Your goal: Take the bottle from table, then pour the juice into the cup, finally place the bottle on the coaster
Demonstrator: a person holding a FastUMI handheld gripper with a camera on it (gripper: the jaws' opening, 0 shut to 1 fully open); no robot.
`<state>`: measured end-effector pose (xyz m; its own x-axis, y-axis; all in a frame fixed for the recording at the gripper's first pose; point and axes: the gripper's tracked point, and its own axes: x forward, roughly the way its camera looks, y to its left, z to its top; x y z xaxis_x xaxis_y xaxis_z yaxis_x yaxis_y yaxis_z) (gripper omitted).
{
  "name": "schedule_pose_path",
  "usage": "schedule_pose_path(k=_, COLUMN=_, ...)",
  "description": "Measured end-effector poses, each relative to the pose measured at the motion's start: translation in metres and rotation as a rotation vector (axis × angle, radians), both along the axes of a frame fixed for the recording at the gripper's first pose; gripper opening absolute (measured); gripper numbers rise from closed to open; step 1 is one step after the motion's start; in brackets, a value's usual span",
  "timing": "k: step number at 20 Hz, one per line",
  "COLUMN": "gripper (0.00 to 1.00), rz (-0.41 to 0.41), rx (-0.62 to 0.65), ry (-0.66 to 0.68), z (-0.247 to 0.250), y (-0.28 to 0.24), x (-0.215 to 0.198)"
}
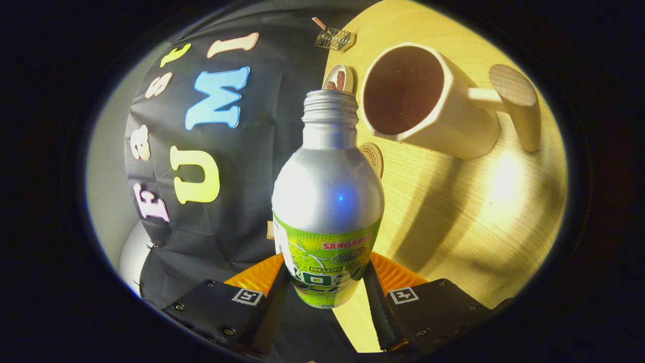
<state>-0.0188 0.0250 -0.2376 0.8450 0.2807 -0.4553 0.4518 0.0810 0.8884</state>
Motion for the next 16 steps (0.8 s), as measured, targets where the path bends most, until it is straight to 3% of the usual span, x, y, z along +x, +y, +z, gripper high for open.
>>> schedule_pose_path(k=16, gripper=0.76, rz=-0.028, rx=0.219, ry=0.049, z=0.011, y=0.008, x=0.002)
